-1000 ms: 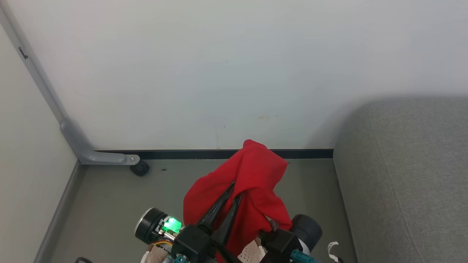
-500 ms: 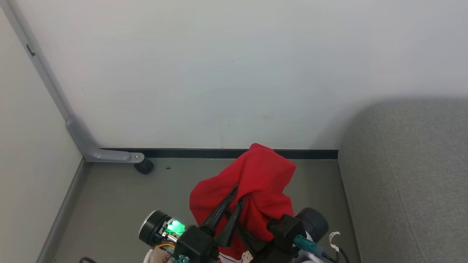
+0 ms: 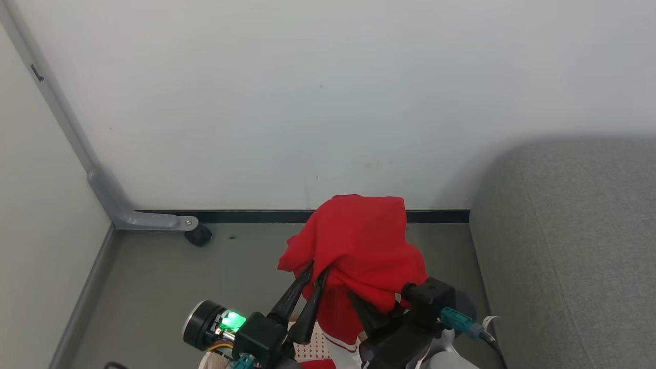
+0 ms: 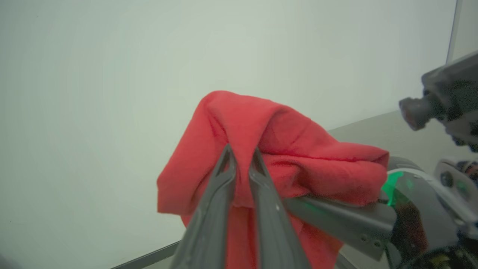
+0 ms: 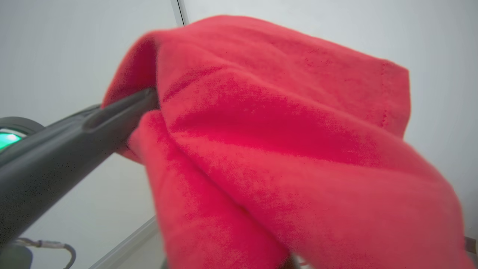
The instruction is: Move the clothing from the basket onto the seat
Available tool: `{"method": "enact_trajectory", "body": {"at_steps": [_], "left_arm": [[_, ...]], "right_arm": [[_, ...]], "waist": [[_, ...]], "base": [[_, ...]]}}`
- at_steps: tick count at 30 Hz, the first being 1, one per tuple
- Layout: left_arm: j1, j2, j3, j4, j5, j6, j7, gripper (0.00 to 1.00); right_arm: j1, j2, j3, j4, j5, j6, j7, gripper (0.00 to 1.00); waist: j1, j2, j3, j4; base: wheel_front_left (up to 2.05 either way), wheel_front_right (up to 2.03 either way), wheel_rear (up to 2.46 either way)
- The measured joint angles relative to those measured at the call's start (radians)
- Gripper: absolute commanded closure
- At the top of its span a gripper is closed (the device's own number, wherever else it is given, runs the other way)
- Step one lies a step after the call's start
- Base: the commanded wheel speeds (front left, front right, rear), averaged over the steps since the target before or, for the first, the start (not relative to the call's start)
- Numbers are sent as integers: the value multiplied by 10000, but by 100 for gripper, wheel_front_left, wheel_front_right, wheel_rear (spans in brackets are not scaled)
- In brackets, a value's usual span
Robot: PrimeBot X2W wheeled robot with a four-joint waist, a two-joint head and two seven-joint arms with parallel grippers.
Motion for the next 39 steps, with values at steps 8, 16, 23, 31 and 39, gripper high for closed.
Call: {"method": "enact_trajectory", "body": {"at_steps": [8,16,23,31,39], "left_arm": [[107,-115,98,144,-65,165,-2,100],[109,-119,249,272,-176,295,-35,0],[155,-65,355,410,-249,364,-35,0],[277,-63,639,629,-253,541,-35,0],[381,58,1252,752,-268,802,-35,0]], "right_arm": [[136,71,-523,-416,385,-46,12,100],[141,54,-993,-531,368,-146,10,100],[126,-36,-1156,-339,-449,-144,2,100],[121,-184,-1530,-372,-884,-138,2,100],[133,-451,-1887,-644,-1281,-115,2,100]], "waist": [[0,0,31,-108],[0,-1,63,-139],[0,0,64,-121],[0,0,42,-105],[0,0,-13,-63]], "base": [[0,0,0],[0,0,0],[0,0,0],[0,0,0],[0,0,0]]}}
